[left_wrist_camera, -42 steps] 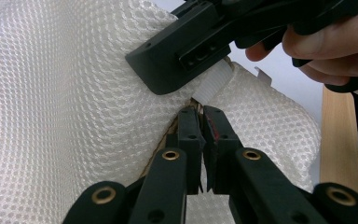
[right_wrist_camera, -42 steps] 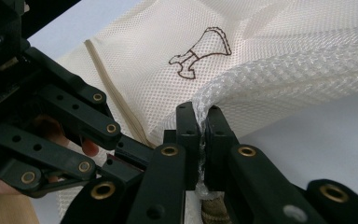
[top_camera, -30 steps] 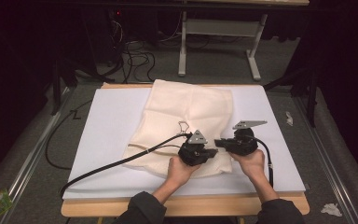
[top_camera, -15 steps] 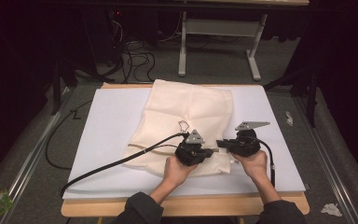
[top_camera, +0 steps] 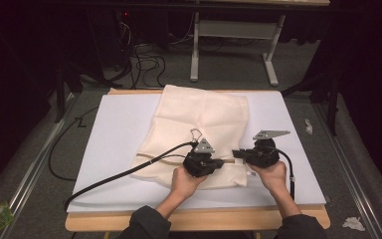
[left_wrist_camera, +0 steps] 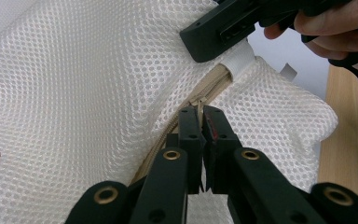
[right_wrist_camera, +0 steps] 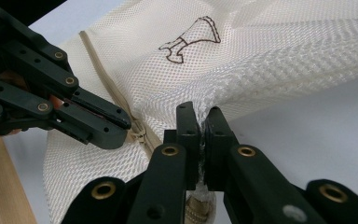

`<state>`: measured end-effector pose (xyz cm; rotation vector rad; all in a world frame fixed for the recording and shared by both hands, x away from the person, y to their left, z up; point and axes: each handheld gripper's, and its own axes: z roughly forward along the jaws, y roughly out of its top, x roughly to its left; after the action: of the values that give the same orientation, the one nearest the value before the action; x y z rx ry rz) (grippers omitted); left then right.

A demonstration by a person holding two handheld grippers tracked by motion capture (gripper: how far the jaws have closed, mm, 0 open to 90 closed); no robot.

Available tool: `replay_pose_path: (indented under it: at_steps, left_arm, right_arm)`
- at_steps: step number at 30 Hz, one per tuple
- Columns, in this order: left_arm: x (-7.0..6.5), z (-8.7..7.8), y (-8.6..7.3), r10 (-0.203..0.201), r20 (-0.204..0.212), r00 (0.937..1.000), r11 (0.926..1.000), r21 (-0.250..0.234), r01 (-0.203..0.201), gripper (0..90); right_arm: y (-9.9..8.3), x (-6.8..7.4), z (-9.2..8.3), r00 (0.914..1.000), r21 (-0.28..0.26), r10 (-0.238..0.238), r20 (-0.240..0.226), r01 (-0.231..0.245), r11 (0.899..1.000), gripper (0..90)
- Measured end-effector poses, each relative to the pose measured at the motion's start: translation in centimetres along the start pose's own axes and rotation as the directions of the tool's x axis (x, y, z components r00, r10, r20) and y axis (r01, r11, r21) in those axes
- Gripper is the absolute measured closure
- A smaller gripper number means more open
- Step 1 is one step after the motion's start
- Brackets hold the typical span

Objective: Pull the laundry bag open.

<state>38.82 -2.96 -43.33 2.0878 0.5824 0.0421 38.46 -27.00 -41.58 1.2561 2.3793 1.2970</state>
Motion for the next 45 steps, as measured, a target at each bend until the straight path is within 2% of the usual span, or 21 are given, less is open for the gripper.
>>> replay_pose_path:
  at_steps: [13,22,25,33,36,41,45]
  left_arm:
    - [0.4,-0.9,-0.2,0.006,-0.016,0.9999,1.0000,-0.001,-0.006,87.2]
    - [0.8,-1.7,-0.8,-0.009,-0.023,0.9997,0.9999,-0.007,0.009,87.2]
    - [0.9,-2.1,-0.8,-0.001,-0.037,0.9993,1.0000,-0.003,0.000,87.3]
    - [1.5,-3.2,-1.3,-0.018,-0.055,0.9983,0.9996,-0.021,0.017,87.3]
    - [1.8,-3.7,-1.6,-0.015,-0.071,0.9973,0.9996,-0.026,0.013,87.3]
    - [2.7,-4.2,-2.2,-0.048,-0.068,0.9965,0.9984,-0.034,0.046,87.3]
    - [2.7,-4.1,-2.3,-0.036,-0.072,0.9967,0.9991,-0.025,0.034,87.3]
  right_arm:
    - [0.0,-0.1,0.0,1.0000,-0.004,-0.001,-0.003,0.001,1.000,88.9]
    - [-0.3,-0.4,-0.1,0.9999,-0.002,0.009,-0.005,-0.009,1.000,88.9]
    - [-0.3,-0.4,-0.2,1.0000,0.000,0.007,0.001,-0.007,1.000,88.9]
    - [-0.2,-0.6,-0.5,0.9998,0.006,0.001,0.018,-0.001,1.000,88.9]
    - [-0.3,-0.7,-0.6,0.9997,0.003,0.005,0.023,-0.005,1.000,88.9]
    - [-0.8,-1.2,-0.5,0.9993,-0.009,0.034,0.018,-0.034,0.999,88.9]
    - [-0.7,-1.3,-0.2,0.9992,-0.005,0.033,0.022,-0.032,0.999,88.9]
